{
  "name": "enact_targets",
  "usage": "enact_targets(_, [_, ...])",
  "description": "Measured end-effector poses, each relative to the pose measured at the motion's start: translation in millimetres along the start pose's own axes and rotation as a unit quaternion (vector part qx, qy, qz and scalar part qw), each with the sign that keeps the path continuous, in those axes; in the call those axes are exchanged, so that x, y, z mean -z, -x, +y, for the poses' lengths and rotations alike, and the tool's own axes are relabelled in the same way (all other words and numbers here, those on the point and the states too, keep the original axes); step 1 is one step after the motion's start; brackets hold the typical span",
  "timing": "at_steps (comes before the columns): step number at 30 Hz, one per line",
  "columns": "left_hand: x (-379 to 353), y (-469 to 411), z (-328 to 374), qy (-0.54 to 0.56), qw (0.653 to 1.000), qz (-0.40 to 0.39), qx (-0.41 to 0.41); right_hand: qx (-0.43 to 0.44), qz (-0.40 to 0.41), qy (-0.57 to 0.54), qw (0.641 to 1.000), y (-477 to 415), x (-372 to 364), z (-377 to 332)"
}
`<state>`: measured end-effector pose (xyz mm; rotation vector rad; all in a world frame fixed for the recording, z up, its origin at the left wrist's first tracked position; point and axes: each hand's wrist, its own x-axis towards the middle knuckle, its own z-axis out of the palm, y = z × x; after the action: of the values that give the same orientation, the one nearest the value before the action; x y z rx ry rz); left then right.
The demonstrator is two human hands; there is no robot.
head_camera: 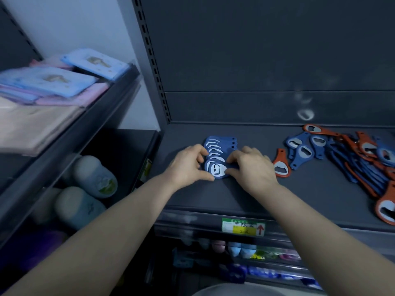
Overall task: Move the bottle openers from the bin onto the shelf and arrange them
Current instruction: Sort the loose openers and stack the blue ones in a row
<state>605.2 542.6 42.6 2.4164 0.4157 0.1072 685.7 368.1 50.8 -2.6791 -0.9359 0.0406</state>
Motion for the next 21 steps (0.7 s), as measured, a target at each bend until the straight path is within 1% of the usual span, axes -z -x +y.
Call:
enact_targets(2, [1, -1, 4, -0.021, 1.000, -0.008, -0.012, 0.002, 0.007, -0.003, 1.000, 3, -1, 0])
enact_targets(4, [1, -2, 6, -0.027, 0.999, -0.020, -0.015, 0.003, -0.005, -0.011, 1.000, 8, -2, -1])
enact_targets(7, [2, -2, 10, -0.019, 0.999, -0.035, 0.003, 0.001, -0.015, -0.034, 0.999, 14, -5, -1])
enact_targets(11, [-1, -1, 11, 0.001, 0.999, -0.035, 0.027, -0.015, -0.011, -0.066, 0.998, 17, -8, 0])
enact_targets(14, [-1, -1, 15, -0.029, 0.998, -0.045, 0.021, -0.031, -0.020, -0.089, 0.995, 17, -9, 0])
enact_targets(17, [4, -3, 22, -0.062, 0.997, -0.042, 0.016, -0.035, -0.025, -0.078, 0.996, 17, -6, 0])
enact_targets(21, [3, -14, 38, -0.073, 0.997, -0.030, -0.018, -0.044, 0.010, -0.064, 0.997, 24, 6, 13])
